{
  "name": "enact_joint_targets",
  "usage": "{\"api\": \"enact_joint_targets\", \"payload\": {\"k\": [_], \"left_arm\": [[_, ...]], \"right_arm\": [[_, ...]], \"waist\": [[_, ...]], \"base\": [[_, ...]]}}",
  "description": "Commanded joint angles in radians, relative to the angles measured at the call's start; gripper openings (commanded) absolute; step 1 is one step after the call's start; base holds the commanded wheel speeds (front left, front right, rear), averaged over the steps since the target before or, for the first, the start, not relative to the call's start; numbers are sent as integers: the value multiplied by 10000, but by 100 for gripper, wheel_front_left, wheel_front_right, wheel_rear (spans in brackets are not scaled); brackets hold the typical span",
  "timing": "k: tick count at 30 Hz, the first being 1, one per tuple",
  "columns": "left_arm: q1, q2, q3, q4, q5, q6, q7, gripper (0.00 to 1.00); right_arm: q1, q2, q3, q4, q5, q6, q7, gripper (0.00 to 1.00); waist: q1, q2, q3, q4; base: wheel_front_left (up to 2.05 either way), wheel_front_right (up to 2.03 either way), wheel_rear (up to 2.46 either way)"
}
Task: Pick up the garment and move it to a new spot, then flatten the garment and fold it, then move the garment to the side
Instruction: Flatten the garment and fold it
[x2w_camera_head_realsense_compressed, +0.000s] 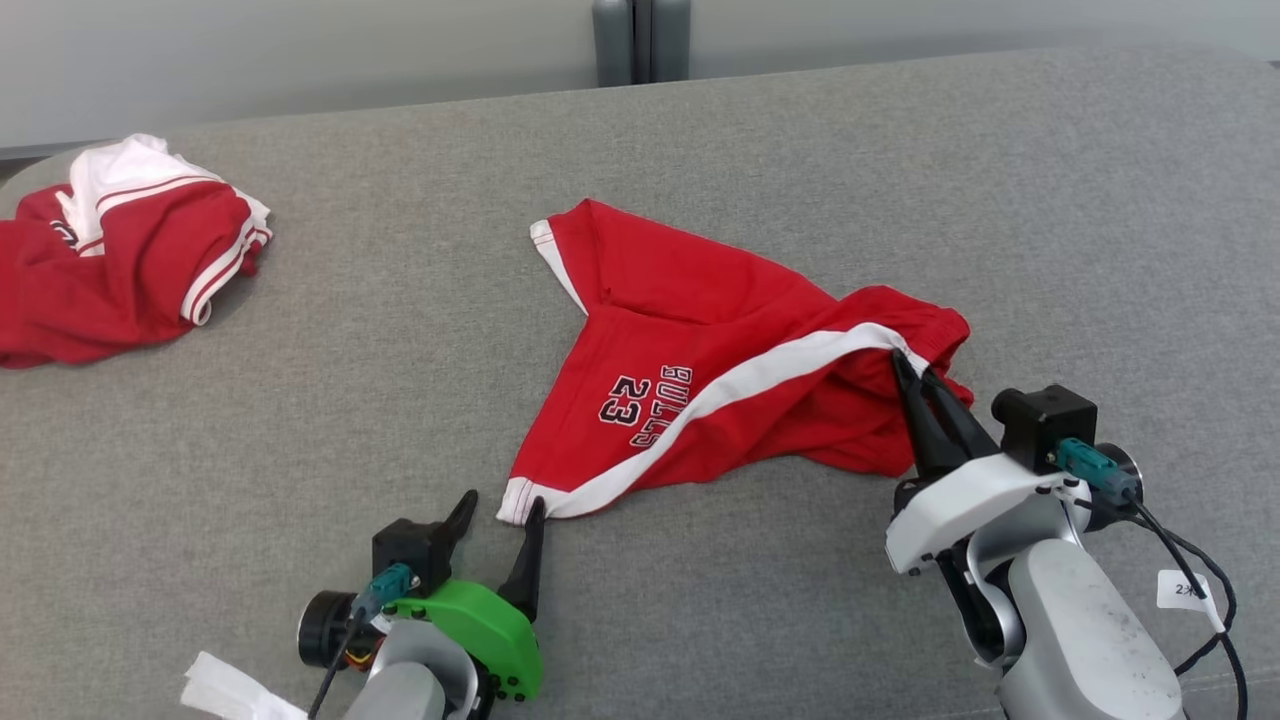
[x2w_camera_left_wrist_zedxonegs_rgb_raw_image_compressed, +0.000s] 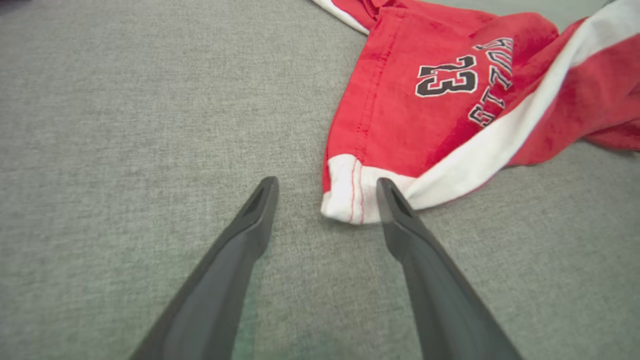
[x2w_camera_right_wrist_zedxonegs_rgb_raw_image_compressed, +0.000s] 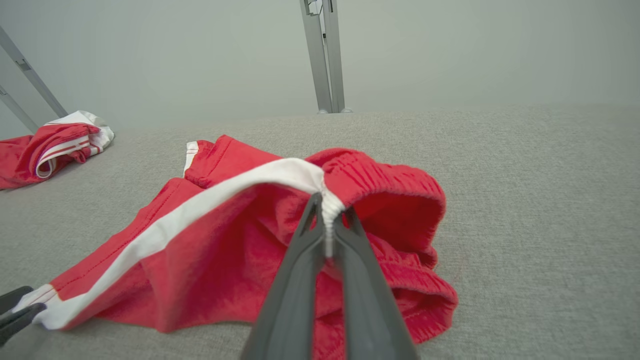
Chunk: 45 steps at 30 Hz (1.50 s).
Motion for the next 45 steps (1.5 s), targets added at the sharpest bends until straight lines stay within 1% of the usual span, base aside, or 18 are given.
{"api": "enact_joint_targets", "payload": {"k": [1,9,13,15,18,20,22,24,25,28,29,31,34,36,38,41,42,45], "left_arm": [[-250,37,-124,165,-99,25,-24,100],[-356,38,-660,401,-457,84,-101,100],[-122,39,-773,199,-433,87,-119,88],[-68,39,-798,86,-375,146,-116,85],[42,39,-893,-110,-329,169,-118,73],[78,39,-965,-158,-320,178,-114,68],[94,39,-1025,-102,-357,224,-114,67],[70,39,-1052,9,-397,289,-96,72],[44,39,-1056,54,-414,294,-86,70],[-79,39,-1058,210,-473,329,-95,57],[-117,39,-1048,225,-484,347,-97,49],[-200,39,-992,176,-484,395,-107,45],[-242,39,-901,37,-476,522,-116,47],[-241,50,-822,-73,-426,555,-119,44],[-195,74,-767,-154,-386,597,-116,35],[-107,97,-673,-316,-353,624,-113,4],[-73,103,-640,-397,-354,628,-113,0],[8,149,-528,-599,-303,616,-114,0]], "right_arm": [[103,-27,58,4,62,-14,-23,0],[168,-27,102,93,93,-14,-115,0],[205,-27,37,117,83,-14,-143,0],[244,-25,27,137,83,-14,-160,0],[285,-27,66,173,122,-14,-139,0],[288,-27,93,195,146,-14,-126,0],[272,-27,115,216,161,-14,-120,0],[245,-27,141,227,180,-14,-121,0],[227,-27,146,233,180,-14,-127,0],[191,-27,158,237,189,-14,-159,0],[184,-27,155,236,188,-14,-170,0],[175,-27,139,232,168,-14,-180,0],[164,-27,127,237,157,-14,-193,0],[155,-27,124,243,154,-14,-192,0],[144,-27,122,251,162,-14,-207,0],[128,-27,116,259,162,-14,-220,0],[119,-27,104,258,158,-14,-223,0],[102,-27,31,211,83,-14,-272,0]], "waist": [[0,0,-2,-62],[0,0,-79,-200],[0,0,-137,-192],[0,0,-174,-193],[0,0,-213,-210],[0,0,-219,-228],[0,0,-219,-243],[0,0,-210,-264],[0,0,-205,-274],[0,0,-190,-302],[0,0,-185,-307],[0,0,-179,-314],[0,0,-169,-318],[0,0,-163,-317],[0,0,-160,-314],[0,0,-165,-308],[0,0,-170,-305],[0,0,-198,-299]], "base": [[0,0,0],[0,0,0],[0,0,0],[0,0,0],[0,0,0],[0,0,0],[0,0,0],[0,0,0],[0,0,0],[0,0,0],[0,0,0],[0,0,0],[0,0,0],[0,0,0],[0,0,0],[0,0,0],[0,0,0],[0,0,0]]}}
